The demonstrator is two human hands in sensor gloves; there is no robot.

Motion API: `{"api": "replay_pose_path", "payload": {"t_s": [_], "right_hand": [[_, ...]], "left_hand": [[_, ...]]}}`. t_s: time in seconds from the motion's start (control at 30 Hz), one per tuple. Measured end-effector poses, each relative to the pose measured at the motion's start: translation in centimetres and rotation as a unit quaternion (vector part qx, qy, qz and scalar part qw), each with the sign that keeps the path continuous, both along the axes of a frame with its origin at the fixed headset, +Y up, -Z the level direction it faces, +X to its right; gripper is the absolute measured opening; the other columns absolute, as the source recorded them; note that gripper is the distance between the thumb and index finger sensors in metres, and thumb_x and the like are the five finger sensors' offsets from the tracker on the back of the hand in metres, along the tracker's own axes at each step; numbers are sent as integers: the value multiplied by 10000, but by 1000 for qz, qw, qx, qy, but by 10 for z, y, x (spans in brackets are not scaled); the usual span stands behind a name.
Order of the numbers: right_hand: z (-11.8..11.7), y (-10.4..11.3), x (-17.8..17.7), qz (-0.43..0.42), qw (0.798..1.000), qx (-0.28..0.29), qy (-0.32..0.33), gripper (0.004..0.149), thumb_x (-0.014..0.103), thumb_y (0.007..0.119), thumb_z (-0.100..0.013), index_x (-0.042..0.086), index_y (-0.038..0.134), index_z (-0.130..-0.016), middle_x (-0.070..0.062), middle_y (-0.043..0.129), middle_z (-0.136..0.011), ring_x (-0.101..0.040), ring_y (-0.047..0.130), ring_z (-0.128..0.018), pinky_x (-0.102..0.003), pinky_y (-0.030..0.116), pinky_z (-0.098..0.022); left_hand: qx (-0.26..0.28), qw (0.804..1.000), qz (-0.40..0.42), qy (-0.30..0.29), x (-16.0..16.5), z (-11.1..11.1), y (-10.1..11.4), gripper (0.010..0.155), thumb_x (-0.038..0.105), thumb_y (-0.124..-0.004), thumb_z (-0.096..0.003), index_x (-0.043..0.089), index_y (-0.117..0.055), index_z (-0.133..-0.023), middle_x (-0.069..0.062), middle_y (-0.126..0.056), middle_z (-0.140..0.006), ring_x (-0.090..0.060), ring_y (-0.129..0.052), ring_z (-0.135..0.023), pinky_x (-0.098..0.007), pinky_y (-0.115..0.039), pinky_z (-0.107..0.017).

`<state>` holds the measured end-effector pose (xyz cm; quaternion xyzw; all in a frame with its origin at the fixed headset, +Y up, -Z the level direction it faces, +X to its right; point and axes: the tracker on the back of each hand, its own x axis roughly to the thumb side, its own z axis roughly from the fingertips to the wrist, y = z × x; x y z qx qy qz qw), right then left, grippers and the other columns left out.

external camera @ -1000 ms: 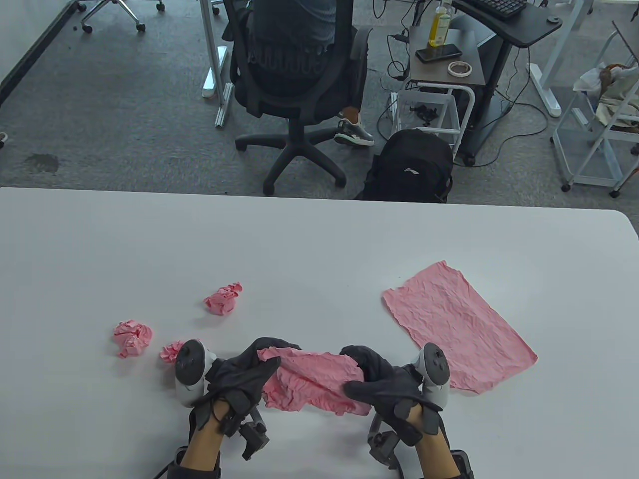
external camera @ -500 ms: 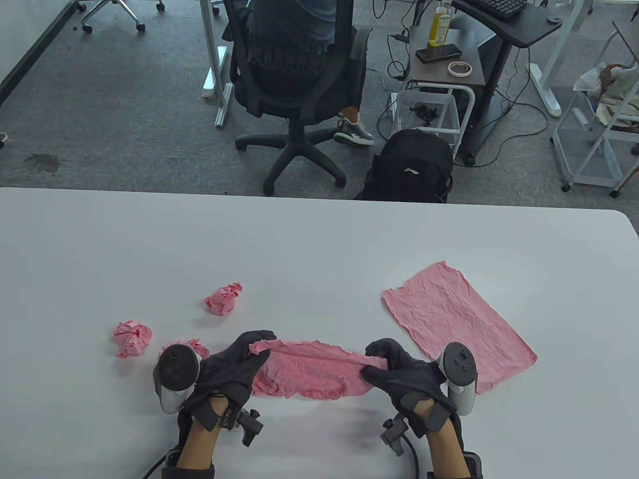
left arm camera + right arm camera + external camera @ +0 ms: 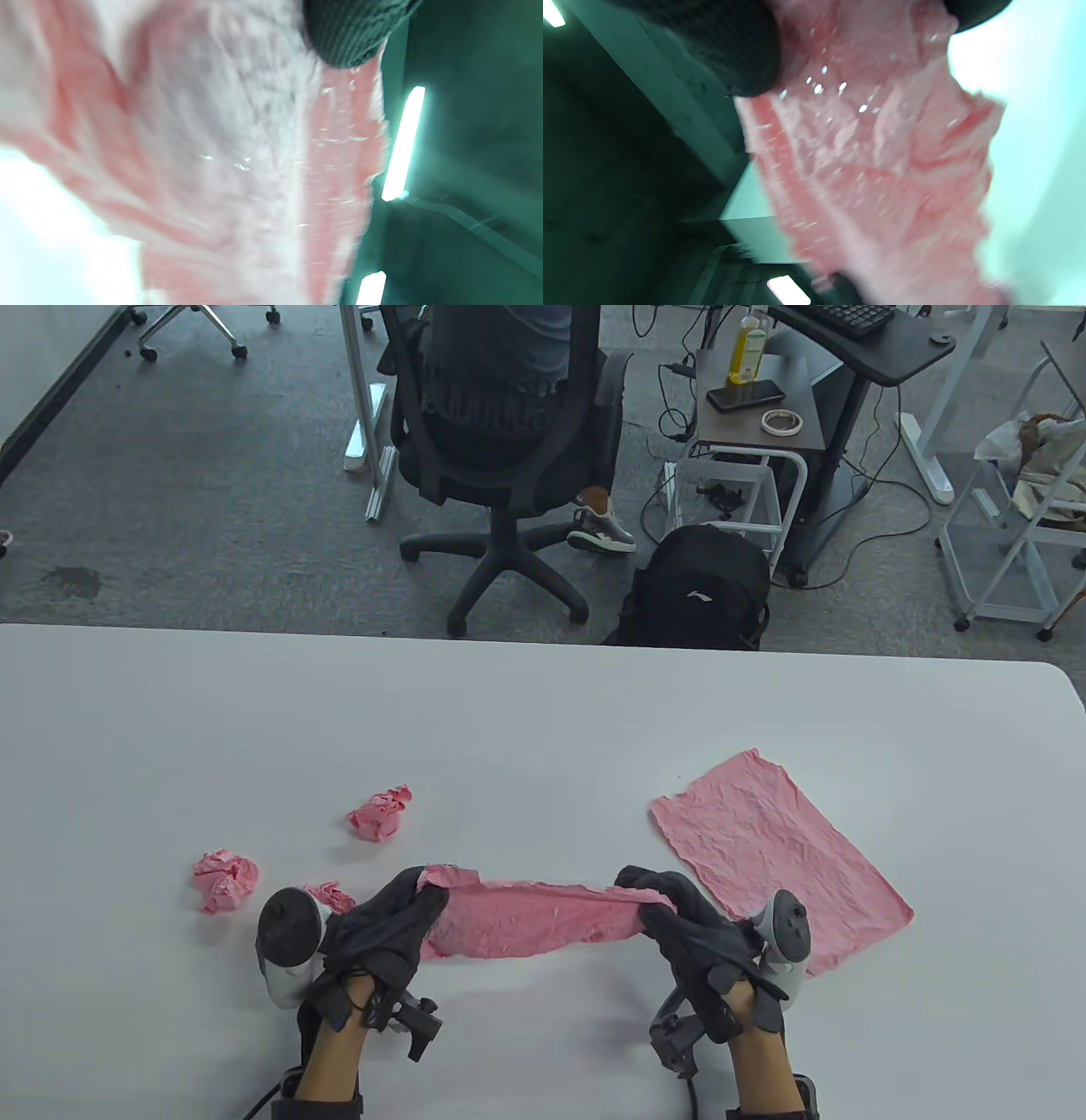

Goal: Flatten crumpled papers and stack

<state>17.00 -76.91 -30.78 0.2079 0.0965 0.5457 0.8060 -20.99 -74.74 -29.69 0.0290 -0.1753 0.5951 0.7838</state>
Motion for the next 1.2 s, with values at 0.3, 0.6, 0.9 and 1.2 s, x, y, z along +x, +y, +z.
{"api": "replay_pose_path", "payload": {"t_s": [0.3,0.6,0.9,1.2], "right_hand": [[2,-3,5,94,994,-33,-50,442,219,772,-504,210,615,-917,-103,887,-797,-211,1077,-337,-278,924,-158],[7,-7,1,443,882,-81,-142,451,190,817,-481,129,651,-897,-168,908,-751,-185,1046,-139,-234,876,-14],[12,7,-5,542,821,23,-179,453,308,859,-474,136,717,-869,-155,950,-700,-239,1053,-211,-290,881,-60],[26,42,-11,618,711,166,-291,617,260,912,-453,153,624,-988,-228,711,-961,-466,855,-682,-533,771,-411]], "left_hand": [[-44,996,-72,40,-9,0,-4,467,428,-806,-515,147,-880,-880,-17,-1052,-551,-175,-1100,-300,-431,-890,-408],[-57,914,-376,137,-3,1,-6,586,372,-842,-492,146,-724,-1020,-114,-936,-810,-311,-1045,-587,-533,-784,-552],[44,854,-494,-154,81,12,-10,574,325,-875,-480,226,-756,-1033,-113,-752,-1044,-407,-794,-974,-646,-564,-721],[-68,771,-601,-198,83,12,-26,914,622,-870,-426,303,-426,-1159,-60,-296,-1193,-464,-313,-1139,-686,-408,-765]]}}
